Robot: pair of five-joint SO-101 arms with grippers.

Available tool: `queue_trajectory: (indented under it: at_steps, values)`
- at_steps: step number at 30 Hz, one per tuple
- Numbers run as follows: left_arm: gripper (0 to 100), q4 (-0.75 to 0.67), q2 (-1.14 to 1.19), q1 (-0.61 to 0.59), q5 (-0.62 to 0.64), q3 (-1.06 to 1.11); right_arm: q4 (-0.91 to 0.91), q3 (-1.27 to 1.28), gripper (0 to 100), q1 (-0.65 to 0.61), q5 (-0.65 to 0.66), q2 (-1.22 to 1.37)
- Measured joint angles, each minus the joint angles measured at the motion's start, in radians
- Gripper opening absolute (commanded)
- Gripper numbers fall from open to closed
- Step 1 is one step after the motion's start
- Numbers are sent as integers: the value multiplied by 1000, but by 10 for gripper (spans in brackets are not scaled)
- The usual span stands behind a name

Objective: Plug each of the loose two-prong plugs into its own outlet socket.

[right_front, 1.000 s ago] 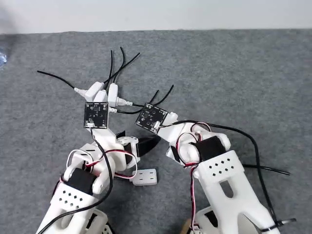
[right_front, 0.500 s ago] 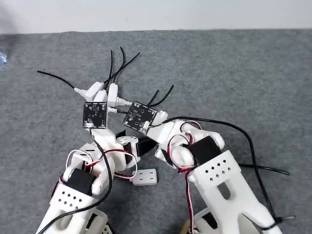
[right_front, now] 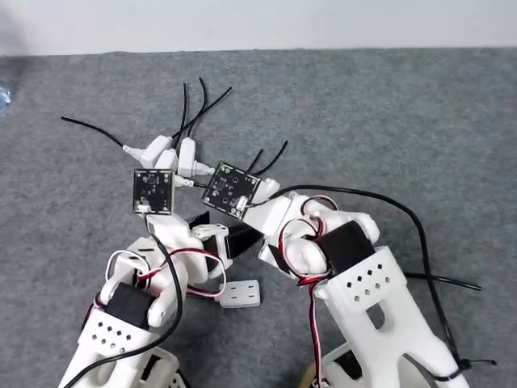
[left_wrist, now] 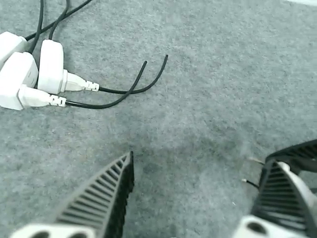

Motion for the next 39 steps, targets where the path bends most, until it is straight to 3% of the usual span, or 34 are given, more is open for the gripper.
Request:
queue_trajectory:
  at_steps: [10, 39]
  values:
    - [369, -6, 2, -12, 3, 11, 83, -104, 8, -12, 3, -2]
    - [369, 0, 2, -12, 3, 12, 72, -126, 8, 25, 3, -58]
